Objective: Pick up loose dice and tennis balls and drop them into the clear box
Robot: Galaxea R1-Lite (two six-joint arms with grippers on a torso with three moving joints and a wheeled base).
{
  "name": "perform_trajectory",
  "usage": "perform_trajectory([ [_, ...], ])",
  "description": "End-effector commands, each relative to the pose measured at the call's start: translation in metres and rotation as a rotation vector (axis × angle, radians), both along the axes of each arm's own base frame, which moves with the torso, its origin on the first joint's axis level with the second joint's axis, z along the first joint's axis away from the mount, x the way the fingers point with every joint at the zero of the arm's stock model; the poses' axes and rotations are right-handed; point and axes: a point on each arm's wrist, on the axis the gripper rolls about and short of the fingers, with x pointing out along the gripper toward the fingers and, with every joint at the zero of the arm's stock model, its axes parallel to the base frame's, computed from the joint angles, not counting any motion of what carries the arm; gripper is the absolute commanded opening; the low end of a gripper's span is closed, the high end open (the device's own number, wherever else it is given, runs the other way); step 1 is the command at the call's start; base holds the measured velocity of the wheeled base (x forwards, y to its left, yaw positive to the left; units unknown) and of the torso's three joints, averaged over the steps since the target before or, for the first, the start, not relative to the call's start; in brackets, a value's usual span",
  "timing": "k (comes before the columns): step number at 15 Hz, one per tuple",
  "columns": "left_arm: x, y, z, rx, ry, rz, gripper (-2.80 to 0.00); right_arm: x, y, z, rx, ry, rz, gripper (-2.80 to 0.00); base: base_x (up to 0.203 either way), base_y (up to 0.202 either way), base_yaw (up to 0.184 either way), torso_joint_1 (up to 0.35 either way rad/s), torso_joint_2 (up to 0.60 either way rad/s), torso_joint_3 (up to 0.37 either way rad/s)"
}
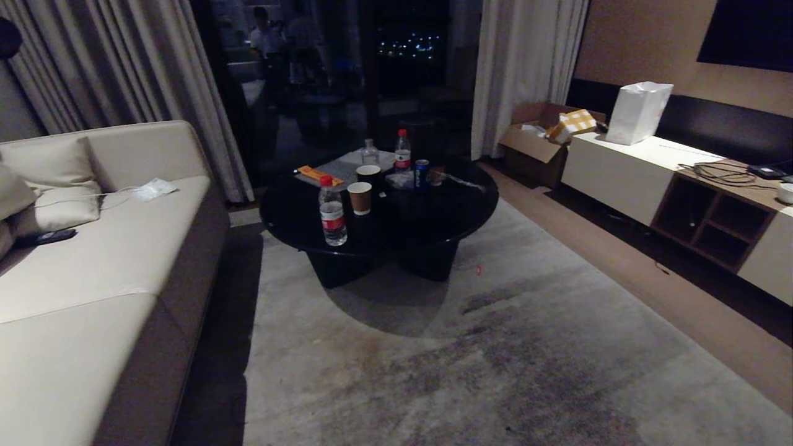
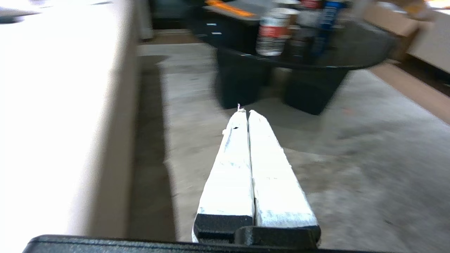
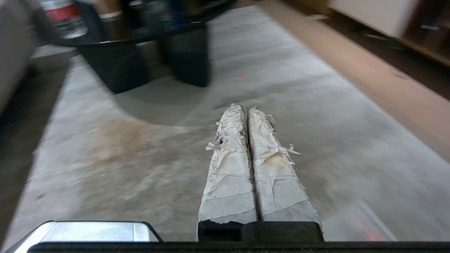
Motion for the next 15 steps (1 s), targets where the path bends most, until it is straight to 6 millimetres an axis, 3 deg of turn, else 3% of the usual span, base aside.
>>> perform_trajectory([
  [1, 0.0002, 0.0, -0.0004, -0.002, 0.003, 0.001, -2.8, 0.0001, 0.0, -0.0001, 0.0, 0.002, 0.001, -2.8, 0.004, -0.004, 0.162, 0.002, 0.0, 0.002],
  [7, 0.0002, 0.0, -0.0002, -0.003, 0.001, 0.001, -2.8, 0.0001, 0.0, -0.0001, 0.0, 0.002, 0.002, -2.8, 0.0, -0.009, 0.142, 0.003, 0.0, 0.002],
  [13, 0.0002, 0.0, -0.0002, -0.006, 0.001, 0.001, -2.8, 0.0001, 0.0, -0.0001, 0.0, 0.002, 0.002, -2.8, 0.0, 0.0, 0.0, 0.0, 0.0, 0.0],
  [15, 0.0002, 0.0, -0.0002, -0.006, 0.001, 0.001, -2.8, 0.0001, 0.0, -0.0001, -0.001, 0.002, 0.002, -2.8, -0.157, 0.0, -0.001, 0.002, 0.0, 0.004],
])
